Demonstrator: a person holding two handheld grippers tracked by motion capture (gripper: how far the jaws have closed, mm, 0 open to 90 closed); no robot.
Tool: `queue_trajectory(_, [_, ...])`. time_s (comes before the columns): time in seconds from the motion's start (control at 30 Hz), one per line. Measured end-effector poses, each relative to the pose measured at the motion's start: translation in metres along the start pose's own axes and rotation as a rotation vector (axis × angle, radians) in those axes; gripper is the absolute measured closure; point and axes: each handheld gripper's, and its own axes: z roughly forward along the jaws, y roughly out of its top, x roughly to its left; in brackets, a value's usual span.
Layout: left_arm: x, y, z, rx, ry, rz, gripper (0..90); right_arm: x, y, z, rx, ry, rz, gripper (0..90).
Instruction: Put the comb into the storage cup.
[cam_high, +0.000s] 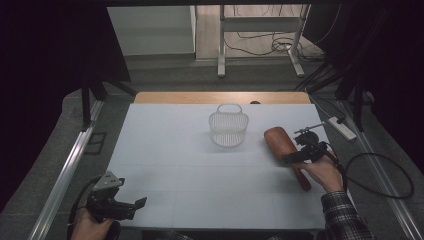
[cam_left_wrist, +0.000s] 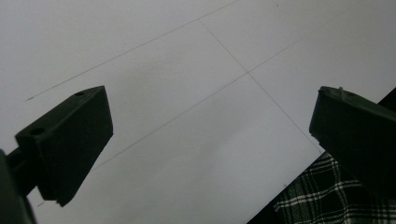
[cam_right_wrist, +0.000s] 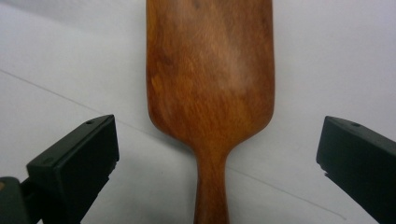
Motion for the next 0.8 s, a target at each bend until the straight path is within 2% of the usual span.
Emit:
queue_trajectory(0.1, [0.0, 0.0, 0.0, -0.001, -0.001, 0.002, 0.4, -0.001, -0.003, 0.005, 0.031, 0.013, 0.002, 0.0])
queue_trajectory(0.27, [0.0, 0.0, 0.0, -0.001, -0.002, 0.004, 0.4, -0.002, -0.006, 0.009, 0.047, 0.016, 0.003, 0.0])
queue_trajectory(0.53, [-0.001, 0.0, 0.0, 0.002, -0.004, 0.008, 0.4, -0.002, -0.015, 0.022, 0.104, 0.024, -0.02, 0.0])
queue_trajectory(0.8, [-0.001, 0.0, 0.0, 0.002, -0.003, 0.008, 0.3, -0.004, -0.018, 0.027, 0.137, 0.013, -0.037, 0.0])
